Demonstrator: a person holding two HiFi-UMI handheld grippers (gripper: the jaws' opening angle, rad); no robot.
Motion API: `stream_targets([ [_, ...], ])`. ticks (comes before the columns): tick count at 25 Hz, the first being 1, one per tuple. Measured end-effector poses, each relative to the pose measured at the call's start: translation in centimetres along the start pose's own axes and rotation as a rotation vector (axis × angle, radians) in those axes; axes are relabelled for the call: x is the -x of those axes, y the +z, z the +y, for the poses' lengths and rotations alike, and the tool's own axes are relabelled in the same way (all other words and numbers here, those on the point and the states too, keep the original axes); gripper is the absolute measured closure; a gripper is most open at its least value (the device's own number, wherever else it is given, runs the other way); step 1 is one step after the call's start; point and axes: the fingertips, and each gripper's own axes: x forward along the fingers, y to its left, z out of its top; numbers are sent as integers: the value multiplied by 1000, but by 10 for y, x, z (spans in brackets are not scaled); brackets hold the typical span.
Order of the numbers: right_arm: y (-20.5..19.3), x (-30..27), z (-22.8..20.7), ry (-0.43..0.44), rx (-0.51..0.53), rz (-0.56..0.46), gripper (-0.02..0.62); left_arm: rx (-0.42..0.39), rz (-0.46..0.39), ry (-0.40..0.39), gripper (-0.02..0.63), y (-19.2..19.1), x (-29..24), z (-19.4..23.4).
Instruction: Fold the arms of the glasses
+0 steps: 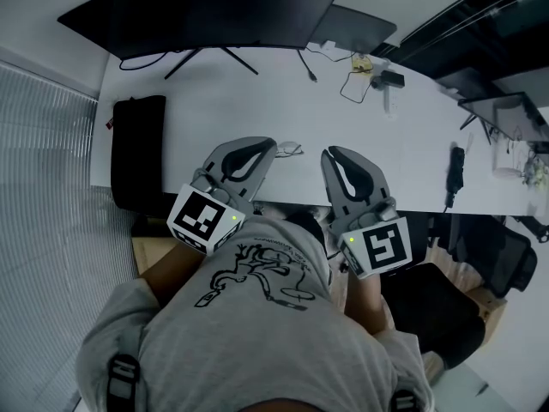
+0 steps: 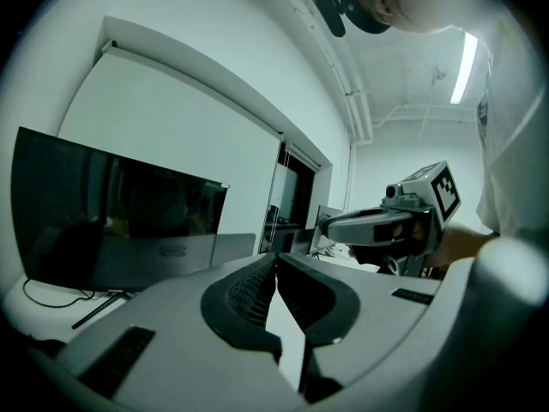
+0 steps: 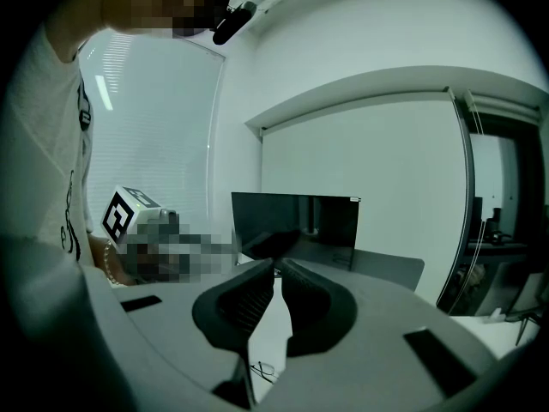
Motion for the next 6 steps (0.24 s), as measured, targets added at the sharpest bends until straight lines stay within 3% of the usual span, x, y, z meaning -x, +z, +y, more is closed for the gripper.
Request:
stream_targets([
  [6, -3, -6, 0, -1, 0, 3, 558, -3, 6, -1, 581, -4, -1, 4],
])
